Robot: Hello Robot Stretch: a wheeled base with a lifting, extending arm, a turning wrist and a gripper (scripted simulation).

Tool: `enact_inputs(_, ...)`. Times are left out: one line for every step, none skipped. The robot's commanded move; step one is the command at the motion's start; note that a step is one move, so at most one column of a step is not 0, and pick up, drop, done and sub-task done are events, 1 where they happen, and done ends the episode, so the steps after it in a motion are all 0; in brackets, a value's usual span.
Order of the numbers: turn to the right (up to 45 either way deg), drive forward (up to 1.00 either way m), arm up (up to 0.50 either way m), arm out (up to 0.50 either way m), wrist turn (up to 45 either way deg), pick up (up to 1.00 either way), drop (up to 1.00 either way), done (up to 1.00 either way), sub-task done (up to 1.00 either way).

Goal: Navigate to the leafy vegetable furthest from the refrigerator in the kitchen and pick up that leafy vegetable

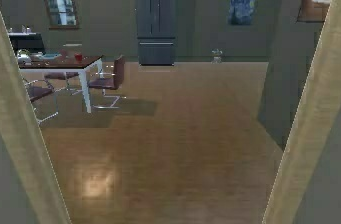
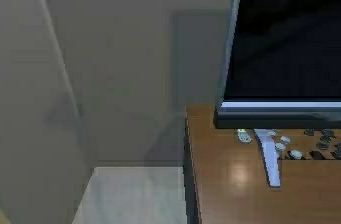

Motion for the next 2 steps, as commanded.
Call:
enact_inputs(-18.0, 0.00, 0.00, 0.00, 0.0, 0.00, 0.00, 0.00, 0.00)
enact_inputs(0.0, 0.90, 0.00, 0.00, 0.0, 0.00, 0.00, 0.00, 0.00)
